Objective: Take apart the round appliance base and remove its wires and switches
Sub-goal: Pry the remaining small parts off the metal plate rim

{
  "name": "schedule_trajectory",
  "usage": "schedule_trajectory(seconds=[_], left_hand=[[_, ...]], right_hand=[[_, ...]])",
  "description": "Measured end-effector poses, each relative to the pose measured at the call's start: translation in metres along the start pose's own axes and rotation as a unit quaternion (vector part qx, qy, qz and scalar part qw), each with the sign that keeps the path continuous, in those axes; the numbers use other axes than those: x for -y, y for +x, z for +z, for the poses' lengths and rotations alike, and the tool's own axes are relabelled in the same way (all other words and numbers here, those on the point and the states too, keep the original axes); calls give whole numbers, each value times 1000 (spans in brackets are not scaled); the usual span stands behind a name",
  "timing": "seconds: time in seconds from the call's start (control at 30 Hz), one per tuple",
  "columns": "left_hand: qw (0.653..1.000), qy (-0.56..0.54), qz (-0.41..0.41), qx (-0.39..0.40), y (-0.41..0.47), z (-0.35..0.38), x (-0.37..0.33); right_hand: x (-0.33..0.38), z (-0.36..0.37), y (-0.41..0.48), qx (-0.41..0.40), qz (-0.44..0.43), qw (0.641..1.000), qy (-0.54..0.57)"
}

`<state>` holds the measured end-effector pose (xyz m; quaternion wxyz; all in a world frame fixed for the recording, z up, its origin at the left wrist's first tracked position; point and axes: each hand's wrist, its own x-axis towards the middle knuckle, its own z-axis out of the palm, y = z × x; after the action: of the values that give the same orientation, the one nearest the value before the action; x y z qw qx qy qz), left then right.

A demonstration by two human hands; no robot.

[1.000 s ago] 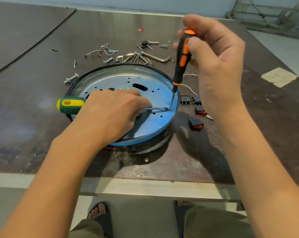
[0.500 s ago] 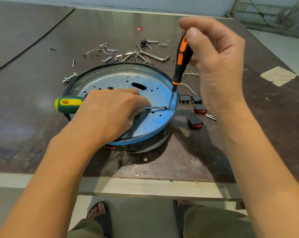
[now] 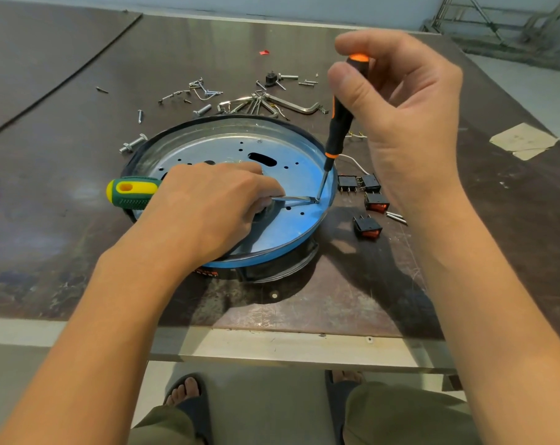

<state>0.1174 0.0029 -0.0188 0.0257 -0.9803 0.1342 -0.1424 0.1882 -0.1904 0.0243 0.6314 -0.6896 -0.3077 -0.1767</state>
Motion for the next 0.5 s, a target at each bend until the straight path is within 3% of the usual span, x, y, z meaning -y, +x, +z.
schedule_trajectory(seconds=[0.13,0.33,0.5], left_hand=[[1000,-1,-2,0,0,0,0],[1000,-7,-1,-5,-1,0,0],[1000,-10,1,-9,0,1,1]], right_hand=[[-2,-2,0,-12,43,998,40],[-1,1,1,2,7,1000,-17],[0,-1,0,-1,41,998,37]])
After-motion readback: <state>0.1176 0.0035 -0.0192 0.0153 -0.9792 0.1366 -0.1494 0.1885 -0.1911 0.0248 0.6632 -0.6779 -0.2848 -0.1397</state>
